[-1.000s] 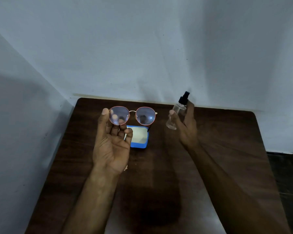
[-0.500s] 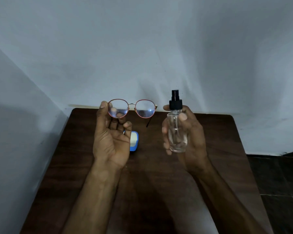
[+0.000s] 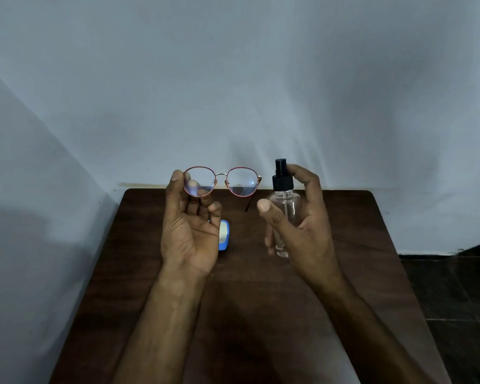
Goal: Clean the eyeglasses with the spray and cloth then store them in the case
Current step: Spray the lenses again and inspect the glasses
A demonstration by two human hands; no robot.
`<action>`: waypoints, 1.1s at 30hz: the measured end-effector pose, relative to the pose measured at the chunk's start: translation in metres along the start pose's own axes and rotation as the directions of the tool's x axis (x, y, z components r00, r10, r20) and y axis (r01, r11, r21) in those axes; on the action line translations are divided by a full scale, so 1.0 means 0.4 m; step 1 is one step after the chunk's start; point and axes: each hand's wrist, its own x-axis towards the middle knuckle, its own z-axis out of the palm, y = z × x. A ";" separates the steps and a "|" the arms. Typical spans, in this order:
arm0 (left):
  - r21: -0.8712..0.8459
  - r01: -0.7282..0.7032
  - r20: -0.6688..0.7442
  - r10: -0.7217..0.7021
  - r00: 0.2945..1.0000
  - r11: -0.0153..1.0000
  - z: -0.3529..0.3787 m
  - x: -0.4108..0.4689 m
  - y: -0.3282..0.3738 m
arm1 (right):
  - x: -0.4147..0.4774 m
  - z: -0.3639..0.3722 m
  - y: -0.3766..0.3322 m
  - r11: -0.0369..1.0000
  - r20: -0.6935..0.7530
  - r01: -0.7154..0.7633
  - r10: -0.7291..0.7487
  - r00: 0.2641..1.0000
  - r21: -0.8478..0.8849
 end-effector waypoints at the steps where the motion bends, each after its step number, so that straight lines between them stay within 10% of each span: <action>1: 0.002 0.005 0.003 -0.005 1.000 1.000 -0.002 0.001 0.004 | -0.004 0.005 -0.005 0.999 0.012 0.024 -0.024 1.000 -0.039; 33: -0.011 0.105 0.113 -0.103 0.988 0.994 -0.060 0.027 0.114 | -0.067 0.143 -0.063 0.978 -0.060 0.053 -0.066 0.996 -0.200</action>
